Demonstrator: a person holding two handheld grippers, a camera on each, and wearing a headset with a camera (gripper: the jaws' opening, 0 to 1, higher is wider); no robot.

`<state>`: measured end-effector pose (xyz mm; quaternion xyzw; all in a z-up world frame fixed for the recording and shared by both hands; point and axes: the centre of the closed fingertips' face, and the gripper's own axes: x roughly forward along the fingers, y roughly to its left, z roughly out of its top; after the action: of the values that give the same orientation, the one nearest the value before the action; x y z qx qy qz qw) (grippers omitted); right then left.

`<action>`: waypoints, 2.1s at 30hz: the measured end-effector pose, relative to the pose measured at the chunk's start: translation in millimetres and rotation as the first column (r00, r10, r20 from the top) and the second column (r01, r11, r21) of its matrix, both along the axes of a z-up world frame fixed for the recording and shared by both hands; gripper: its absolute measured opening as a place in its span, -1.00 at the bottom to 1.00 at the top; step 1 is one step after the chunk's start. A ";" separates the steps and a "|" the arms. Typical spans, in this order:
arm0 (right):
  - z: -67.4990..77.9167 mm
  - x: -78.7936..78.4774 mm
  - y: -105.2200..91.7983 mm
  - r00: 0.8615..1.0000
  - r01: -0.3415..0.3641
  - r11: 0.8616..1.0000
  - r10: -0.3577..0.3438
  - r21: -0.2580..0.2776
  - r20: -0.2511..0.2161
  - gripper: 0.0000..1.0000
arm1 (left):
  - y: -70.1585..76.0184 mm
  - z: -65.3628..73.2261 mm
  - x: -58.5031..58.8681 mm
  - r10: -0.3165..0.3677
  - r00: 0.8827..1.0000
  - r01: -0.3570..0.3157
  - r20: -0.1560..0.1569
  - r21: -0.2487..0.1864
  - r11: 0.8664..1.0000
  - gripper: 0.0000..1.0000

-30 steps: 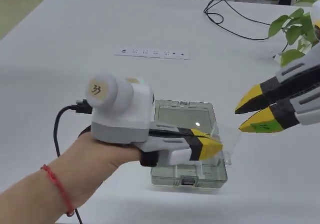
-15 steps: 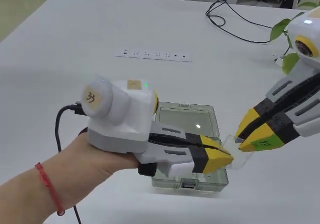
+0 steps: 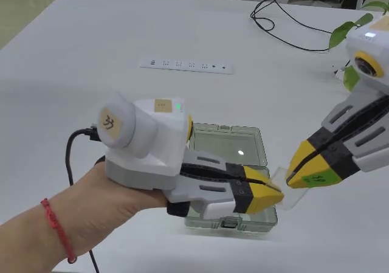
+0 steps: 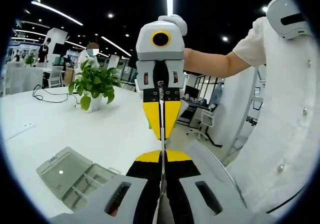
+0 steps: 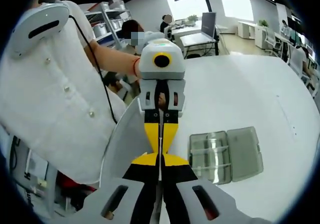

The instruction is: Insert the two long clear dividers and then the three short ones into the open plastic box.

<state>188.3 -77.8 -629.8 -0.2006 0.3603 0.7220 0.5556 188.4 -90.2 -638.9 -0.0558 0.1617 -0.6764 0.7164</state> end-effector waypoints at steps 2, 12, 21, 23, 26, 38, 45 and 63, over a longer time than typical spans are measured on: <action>-1.1 0.0 0.0 1.000 -0.002 1.000 0.002 -0.002 0.004 -0.94 | 0.1 -0.9 -0.2 0.000 1.000 0.000 0.010 0.004 1.000 -1.00; -3.9 -1.5 2.5 1.000 0.000 1.000 0.000 -0.004 0.007 -0.94 | 1.9 -2.3 -0.5 0.006 1.000 -0.006 0.022 0.005 1.000 -1.00; -2.0 2.5 2.0 1.000 0.009 1.000 -0.009 0.000 0.022 -0.94 | 5.8 -6.0 0.5 0.020 1.000 -0.021 0.023 0.019 1.000 -0.92; -1.5 3.8 1.3 1.000 0.016 1.000 -0.016 0.001 0.023 -0.94 | 9.0 -9.2 1.5 0.032 0.999 -0.033 0.023 0.030 0.999 -0.86; -1.8 6.6 -0.1 0.999 0.023 1.000 -0.023 -0.001 0.032 -0.94 | 13.7 -12.4 3.3 0.048 0.999 -0.049 0.025 0.038 0.998 -0.77; -6.7 19.0 -8.2 0.996 0.055 0.998 -0.054 -0.023 0.068 -0.94 | 33.2 -23.6 14.4 0.125 0.992 -0.127 0.033 0.076 0.989 -0.27; -12.7 30.3 -13.4 0.993 0.074 0.996 -0.070 -0.041 0.093 -0.94 | 46.2 -30.1 18.3 0.158 0.987 -0.161 0.037 0.100 0.982 -0.01; -44.7 57.0 -25.3 0.977 0.099 0.985 -0.070 -0.143 0.199 -0.94 | 75.8 -44.8 28.8 0.212 0.975 -0.220 0.068 0.152 0.964 0.44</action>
<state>245.2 -103.2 -674.5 -0.2961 0.3666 0.6452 0.6013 217.2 -14.3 -683.7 0.0013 0.1896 -0.5804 0.7919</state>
